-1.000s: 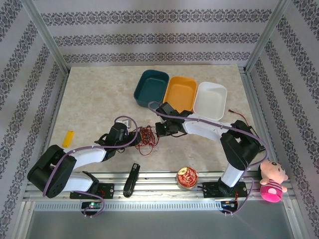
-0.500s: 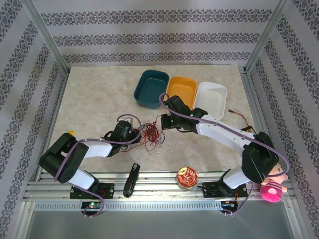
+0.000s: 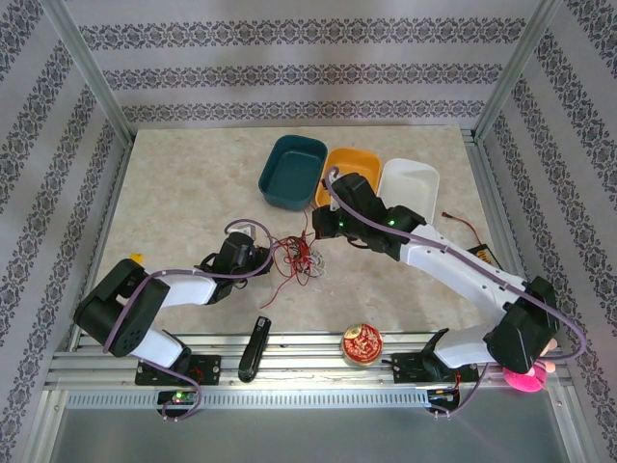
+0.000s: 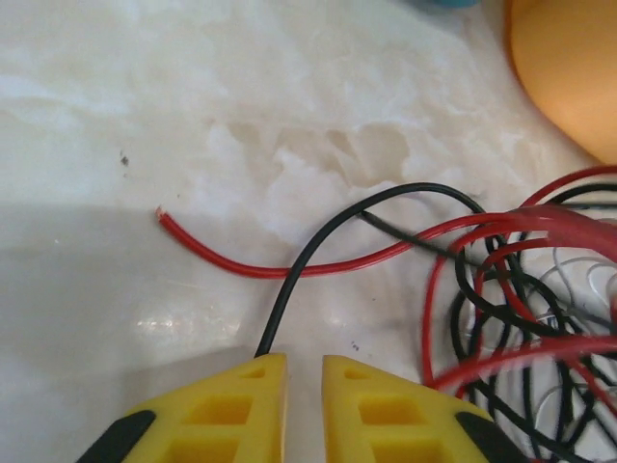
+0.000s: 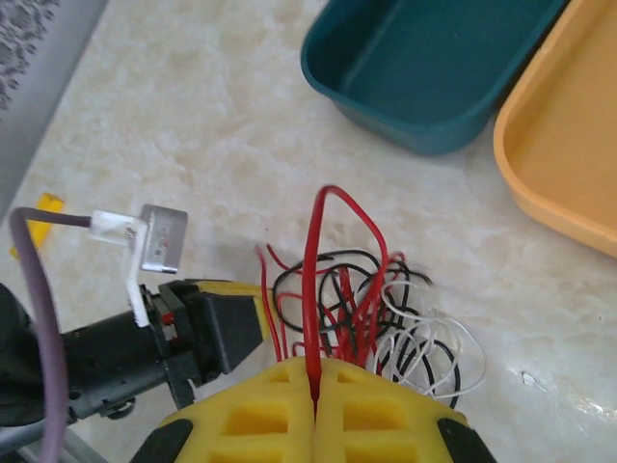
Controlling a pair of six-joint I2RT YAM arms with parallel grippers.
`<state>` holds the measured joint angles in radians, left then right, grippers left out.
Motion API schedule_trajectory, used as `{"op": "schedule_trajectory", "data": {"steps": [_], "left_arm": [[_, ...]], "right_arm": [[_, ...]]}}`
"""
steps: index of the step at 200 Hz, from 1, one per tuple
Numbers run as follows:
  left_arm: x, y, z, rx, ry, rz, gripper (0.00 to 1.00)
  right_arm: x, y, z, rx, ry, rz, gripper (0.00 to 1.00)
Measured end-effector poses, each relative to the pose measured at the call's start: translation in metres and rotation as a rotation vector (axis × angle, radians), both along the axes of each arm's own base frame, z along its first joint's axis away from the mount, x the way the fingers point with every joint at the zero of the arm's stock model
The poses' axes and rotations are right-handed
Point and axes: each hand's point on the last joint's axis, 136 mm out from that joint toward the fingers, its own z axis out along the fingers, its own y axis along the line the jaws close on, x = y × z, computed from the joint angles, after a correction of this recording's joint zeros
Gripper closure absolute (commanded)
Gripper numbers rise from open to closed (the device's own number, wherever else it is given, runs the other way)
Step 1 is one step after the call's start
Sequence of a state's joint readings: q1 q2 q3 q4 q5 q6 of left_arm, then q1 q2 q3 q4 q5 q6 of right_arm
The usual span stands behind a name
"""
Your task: Untangle the cables
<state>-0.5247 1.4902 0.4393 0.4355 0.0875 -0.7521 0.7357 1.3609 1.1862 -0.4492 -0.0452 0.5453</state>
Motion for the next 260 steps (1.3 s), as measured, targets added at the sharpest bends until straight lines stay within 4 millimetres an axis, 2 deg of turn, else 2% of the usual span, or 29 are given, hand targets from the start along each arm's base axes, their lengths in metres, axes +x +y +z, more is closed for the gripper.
{"op": "schedule_trajectory", "data": {"steps": [96,152,184,191,217,240,260], "left_arm": [[0.007,0.003,0.041,-0.006,-0.124,-0.001,0.47],[-0.001,0.008,0.07,0.011,-0.178,-0.022,0.32],[-0.007,0.015,0.086,0.034,-0.218,-0.03,0.06],[-0.009,0.017,0.09,0.04,-0.23,-0.027,0.0],[-0.015,0.025,0.097,0.048,-0.259,-0.012,0.01],[-0.019,0.032,0.098,0.06,-0.264,0.007,0.01],[-0.02,0.035,0.098,0.069,-0.264,0.018,0.01]], "right_arm": [[0.005,0.003,0.066,0.067,-0.15,0.027,1.0],[0.012,-0.003,0.111,0.065,-0.269,0.016,1.0],[0.015,-0.013,0.135,0.039,-0.334,-0.01,1.0],[0.016,-0.017,0.141,0.028,-0.349,-0.027,1.0],[0.024,-0.045,0.152,-0.005,-0.382,-0.109,1.0],[0.04,-0.087,0.156,-0.023,-0.388,-0.226,1.0],[0.051,-0.128,0.152,-0.039,-0.378,-0.339,1.0]]}}
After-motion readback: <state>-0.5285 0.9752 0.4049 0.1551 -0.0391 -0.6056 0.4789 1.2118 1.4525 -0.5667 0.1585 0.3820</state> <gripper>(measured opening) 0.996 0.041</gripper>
